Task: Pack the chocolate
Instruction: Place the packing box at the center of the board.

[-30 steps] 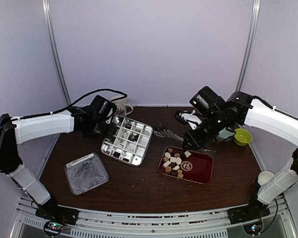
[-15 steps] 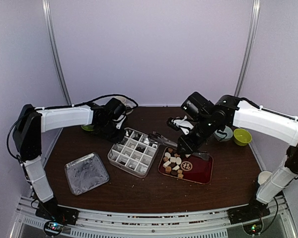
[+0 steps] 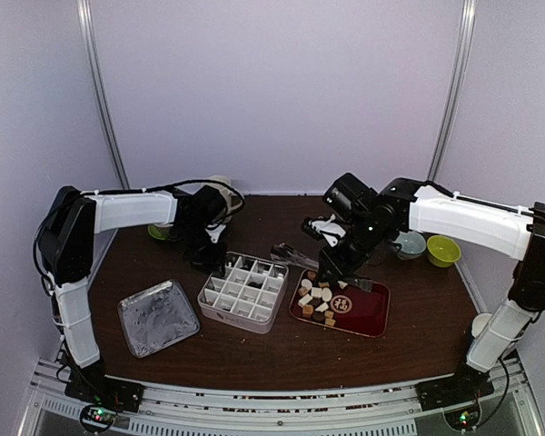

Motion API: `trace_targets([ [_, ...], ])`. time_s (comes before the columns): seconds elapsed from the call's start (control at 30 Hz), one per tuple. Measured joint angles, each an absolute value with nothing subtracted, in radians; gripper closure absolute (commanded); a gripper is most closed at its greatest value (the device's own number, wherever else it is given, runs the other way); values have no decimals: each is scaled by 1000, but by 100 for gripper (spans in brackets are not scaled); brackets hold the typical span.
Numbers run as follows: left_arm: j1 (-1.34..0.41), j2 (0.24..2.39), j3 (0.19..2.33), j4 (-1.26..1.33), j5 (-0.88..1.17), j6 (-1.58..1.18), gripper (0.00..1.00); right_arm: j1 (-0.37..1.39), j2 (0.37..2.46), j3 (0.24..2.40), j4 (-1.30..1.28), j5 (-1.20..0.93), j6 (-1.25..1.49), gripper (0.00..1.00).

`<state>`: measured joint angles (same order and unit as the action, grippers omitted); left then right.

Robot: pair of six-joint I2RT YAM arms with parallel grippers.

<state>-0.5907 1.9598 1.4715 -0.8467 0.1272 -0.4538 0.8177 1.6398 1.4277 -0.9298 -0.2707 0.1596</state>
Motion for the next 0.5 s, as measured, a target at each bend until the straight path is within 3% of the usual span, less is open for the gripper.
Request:
trace_targets([
  [0.13, -591, 1959, 1472, -846, 148, -456, 56, 817, 1652, 1425, -918, -273, 160, 78],
  [0.37, -591, 1937, 1463, -834, 161, -458, 55, 817, 1657, 1399, -904, -274, 159, 72],
  [0.5, -587, 1929, 1446, -825, 172, -461, 55, 817, 1661, 1377, -900, -273, 152, 61],
])
